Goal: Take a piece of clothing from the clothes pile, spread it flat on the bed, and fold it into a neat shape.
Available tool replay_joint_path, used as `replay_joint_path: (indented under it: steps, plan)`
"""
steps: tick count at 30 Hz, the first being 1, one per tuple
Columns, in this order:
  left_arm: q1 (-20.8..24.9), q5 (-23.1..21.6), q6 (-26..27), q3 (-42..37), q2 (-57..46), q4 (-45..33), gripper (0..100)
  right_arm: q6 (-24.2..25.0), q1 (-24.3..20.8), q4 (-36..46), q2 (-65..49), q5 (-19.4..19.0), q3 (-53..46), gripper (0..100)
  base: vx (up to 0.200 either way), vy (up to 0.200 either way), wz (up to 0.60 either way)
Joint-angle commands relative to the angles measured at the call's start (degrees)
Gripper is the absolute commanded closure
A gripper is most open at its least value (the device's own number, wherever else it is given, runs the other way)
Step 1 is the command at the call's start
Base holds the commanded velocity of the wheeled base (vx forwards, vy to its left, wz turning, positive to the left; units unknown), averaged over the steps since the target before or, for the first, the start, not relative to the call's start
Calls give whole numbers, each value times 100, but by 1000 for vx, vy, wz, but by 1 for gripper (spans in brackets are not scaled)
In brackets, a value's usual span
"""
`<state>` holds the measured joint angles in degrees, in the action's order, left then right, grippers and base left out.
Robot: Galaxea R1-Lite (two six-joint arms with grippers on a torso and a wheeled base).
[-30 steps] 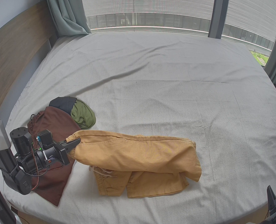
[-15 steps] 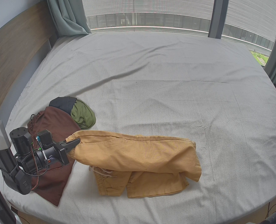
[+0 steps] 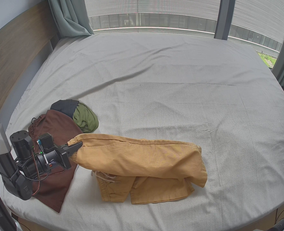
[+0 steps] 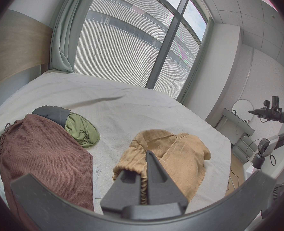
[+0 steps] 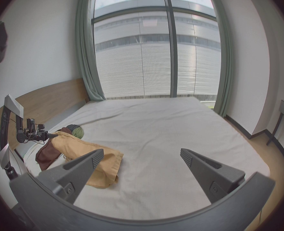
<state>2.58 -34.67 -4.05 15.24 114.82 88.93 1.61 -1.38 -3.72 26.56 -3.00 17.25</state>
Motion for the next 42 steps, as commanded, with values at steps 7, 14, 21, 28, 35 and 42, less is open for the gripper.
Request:
replay_joint_path:
  steps: [7, 14, 21, 28, 35, 42]
  plan:
    - [128, 13, -35, 67, 14, 1, 100, -12, -56, -68, 2107, -799, 226, 0, 0, 0, 0]
    - [374, 171, -360, 181, 23, 1, 100, -126, -64, -76, 2564, -1440, 639, 0, 0, 0, 0]
    - [515, 356, -377, 234, 31, 1, 100, -55, -82, -243, 2942, -1827, 771, 0, 0, 0, 0]
    - [515, 364, -377, 252, 154, 10, 100, 191, -240, -1096, 3505, -1836, 525, 0, 0, 0, 0]
    - [462, 356, -369, 296, 251, 10, 100, 982, -680, -1685, 4023, -1836, 340, 0, 0, 0, 0]
    - [471, 356, -342, 278, 242, 10, 100, 1456, -873, -1966, 4454, -1836, 349, 0, 0, 0, 0]
